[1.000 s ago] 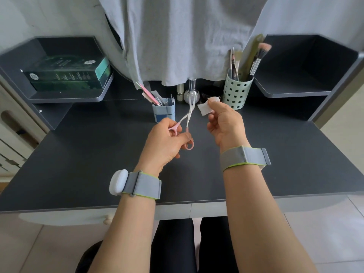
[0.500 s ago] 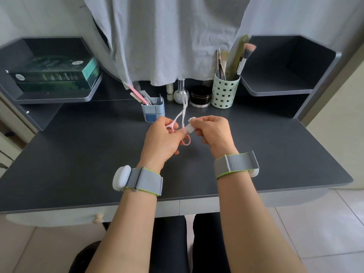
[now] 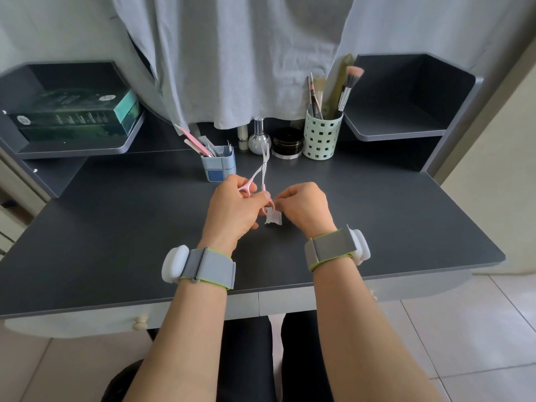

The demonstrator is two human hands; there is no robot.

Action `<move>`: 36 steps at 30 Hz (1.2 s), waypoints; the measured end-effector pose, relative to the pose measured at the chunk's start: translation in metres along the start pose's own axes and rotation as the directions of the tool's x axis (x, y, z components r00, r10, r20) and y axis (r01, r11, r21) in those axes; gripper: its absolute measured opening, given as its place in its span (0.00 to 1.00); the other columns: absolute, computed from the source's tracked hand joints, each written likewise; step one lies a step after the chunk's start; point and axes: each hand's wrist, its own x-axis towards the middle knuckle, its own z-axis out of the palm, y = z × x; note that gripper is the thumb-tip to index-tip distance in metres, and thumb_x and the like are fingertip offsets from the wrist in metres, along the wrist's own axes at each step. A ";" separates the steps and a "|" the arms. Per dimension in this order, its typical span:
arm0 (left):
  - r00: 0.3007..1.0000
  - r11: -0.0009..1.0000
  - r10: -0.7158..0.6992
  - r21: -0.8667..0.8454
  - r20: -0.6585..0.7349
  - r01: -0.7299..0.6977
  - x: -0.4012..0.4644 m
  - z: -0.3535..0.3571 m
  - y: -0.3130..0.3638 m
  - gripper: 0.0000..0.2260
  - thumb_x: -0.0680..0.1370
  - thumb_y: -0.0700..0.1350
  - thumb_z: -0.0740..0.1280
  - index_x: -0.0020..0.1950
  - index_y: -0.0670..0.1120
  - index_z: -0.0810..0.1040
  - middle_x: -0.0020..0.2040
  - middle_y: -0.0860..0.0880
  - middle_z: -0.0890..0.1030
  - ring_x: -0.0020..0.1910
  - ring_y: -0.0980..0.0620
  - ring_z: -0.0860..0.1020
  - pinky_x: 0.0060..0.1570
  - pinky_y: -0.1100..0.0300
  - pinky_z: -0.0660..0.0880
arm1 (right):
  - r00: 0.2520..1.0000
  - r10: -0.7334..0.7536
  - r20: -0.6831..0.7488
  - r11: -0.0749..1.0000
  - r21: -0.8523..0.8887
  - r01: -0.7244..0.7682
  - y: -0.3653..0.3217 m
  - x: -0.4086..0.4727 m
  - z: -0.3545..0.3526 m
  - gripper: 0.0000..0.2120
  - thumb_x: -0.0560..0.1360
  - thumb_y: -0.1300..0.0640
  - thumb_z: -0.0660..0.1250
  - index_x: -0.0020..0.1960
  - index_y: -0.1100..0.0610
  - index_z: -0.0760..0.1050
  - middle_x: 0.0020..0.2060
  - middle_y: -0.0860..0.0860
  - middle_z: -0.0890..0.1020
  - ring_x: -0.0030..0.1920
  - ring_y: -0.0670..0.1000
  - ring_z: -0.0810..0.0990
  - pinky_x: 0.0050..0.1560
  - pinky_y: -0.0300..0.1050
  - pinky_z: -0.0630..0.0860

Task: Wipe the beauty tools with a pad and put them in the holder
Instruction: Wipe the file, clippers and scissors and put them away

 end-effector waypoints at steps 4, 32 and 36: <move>1.000 1.000 0.002 0.008 0.008 -0.002 0.000 0.003 0.003 0.09 0.75 0.44 0.73 0.48 0.49 0.73 0.45 0.46 0.84 0.39 0.52 0.85 0.28 0.62 0.75 | 1.000 0.013 -0.025 0.997 0.076 -0.012 -0.002 -0.001 -0.014 0.05 0.73 0.56 0.72 0.47 0.52 0.86 0.41 0.49 0.85 0.47 0.53 0.82 0.48 0.46 0.81; 0.997 1.000 0.007 0.011 0.076 -0.008 -0.012 0.027 0.009 0.09 0.75 0.44 0.72 0.48 0.47 0.73 0.44 0.45 0.84 0.38 0.52 0.84 0.26 0.62 0.75 | 0.980 0.196 -0.032 0.945 -0.259 -0.197 0.036 -0.009 -0.045 0.15 0.65 0.50 0.78 0.49 0.53 0.84 0.47 0.54 0.85 0.49 0.58 0.83 0.55 0.52 0.81; 0.997 1.000 0.002 0.003 0.082 -0.002 -0.012 0.026 0.006 0.08 0.75 0.44 0.72 0.48 0.47 0.73 0.44 0.45 0.84 0.36 0.53 0.84 0.26 0.62 0.74 | 0.984 0.171 -0.052 0.951 -0.254 -0.179 0.034 -0.011 -0.046 0.11 0.65 0.52 0.75 0.47 0.53 0.83 0.45 0.53 0.85 0.47 0.57 0.83 0.53 0.50 0.81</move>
